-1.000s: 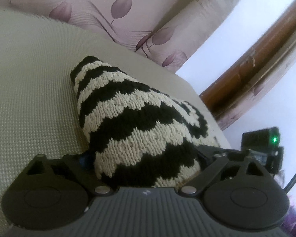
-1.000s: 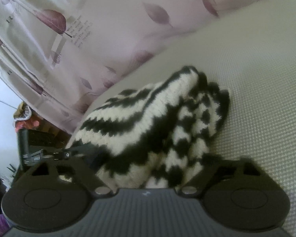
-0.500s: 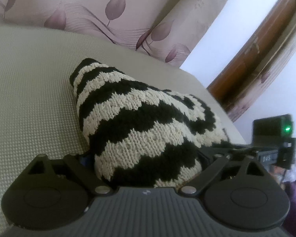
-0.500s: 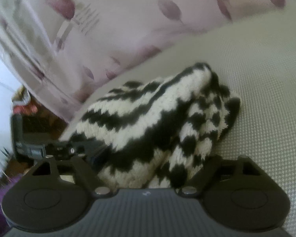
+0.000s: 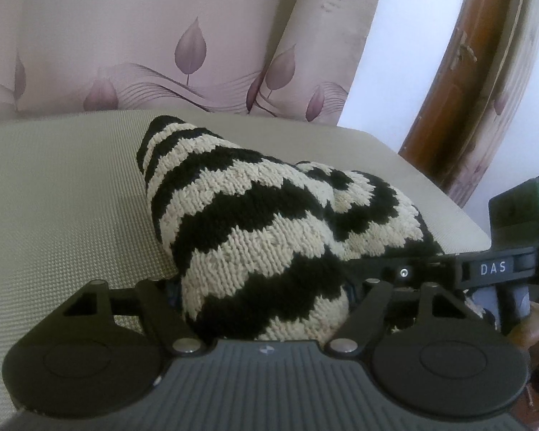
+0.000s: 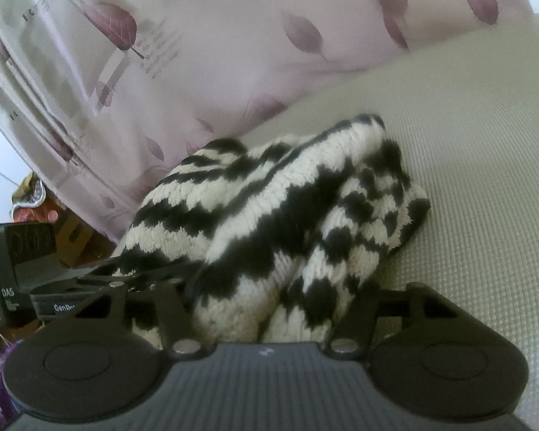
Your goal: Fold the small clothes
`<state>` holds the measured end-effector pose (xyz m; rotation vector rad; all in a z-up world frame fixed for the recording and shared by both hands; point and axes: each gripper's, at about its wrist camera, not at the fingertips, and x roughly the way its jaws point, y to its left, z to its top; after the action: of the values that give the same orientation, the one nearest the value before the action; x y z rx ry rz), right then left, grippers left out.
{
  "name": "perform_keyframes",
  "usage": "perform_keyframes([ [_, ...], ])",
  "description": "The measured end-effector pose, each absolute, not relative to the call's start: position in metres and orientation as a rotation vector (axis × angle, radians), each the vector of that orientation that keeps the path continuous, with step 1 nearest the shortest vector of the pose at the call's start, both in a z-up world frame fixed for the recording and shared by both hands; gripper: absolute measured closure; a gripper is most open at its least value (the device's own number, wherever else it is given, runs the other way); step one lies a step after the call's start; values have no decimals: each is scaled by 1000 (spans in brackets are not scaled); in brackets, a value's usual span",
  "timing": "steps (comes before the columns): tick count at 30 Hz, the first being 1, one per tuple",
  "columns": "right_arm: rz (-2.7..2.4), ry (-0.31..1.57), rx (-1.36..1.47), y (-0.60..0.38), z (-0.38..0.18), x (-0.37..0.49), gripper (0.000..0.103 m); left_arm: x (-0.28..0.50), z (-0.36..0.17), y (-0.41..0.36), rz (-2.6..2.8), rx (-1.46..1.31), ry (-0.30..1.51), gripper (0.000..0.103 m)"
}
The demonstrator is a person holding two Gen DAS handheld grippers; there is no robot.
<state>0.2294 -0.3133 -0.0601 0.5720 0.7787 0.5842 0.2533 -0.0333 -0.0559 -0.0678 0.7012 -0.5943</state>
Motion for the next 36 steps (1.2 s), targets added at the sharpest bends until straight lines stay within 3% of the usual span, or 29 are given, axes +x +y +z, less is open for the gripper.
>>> perform_keyframes([
  [17, 590, 766, 669, -309, -54, 211, 43, 227, -40, -34, -554, -15, 695, 31],
  [36, 707, 754, 705, -257, -36, 157, 45, 150, -6, 29, -505, -49, 696, 33],
])
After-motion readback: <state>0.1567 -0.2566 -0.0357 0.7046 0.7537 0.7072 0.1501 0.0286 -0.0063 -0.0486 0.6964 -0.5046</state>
